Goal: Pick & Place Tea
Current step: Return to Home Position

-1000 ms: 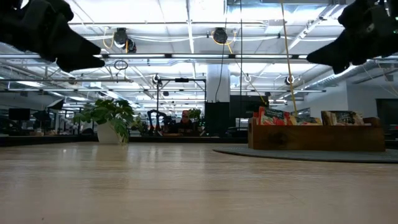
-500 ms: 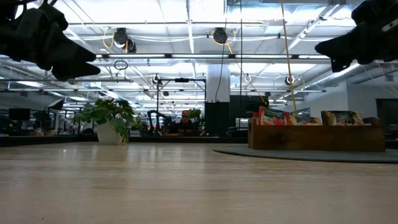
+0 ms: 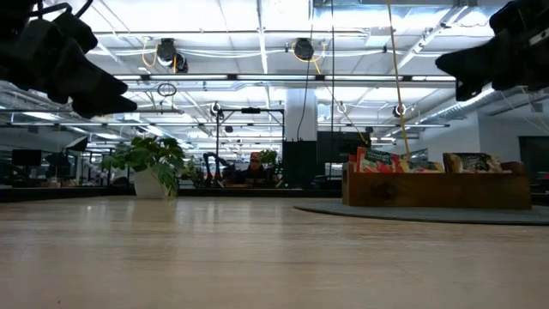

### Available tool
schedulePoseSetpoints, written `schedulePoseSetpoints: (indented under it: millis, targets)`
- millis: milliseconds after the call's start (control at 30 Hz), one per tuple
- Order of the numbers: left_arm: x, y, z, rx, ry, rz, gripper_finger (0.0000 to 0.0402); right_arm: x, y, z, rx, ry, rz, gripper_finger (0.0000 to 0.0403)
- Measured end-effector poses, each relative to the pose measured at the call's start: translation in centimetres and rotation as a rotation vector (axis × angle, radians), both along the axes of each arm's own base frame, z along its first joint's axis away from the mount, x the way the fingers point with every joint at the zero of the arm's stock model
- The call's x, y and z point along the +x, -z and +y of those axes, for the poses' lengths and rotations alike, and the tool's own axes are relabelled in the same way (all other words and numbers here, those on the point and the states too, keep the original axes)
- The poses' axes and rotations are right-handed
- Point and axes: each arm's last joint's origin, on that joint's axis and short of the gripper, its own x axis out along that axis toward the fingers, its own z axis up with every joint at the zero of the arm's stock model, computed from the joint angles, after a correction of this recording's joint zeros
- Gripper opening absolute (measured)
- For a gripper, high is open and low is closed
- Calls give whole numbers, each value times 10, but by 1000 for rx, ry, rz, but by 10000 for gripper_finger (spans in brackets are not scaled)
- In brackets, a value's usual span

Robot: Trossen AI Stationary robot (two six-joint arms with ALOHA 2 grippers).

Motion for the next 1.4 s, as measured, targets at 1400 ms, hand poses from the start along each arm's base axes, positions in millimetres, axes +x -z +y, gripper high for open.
schedulePoseSetpoints:
  millis: [1400]
  targets:
    - [1,4,4,-36,-17,36,306,6,-10,8,-9,-234,-93,4]
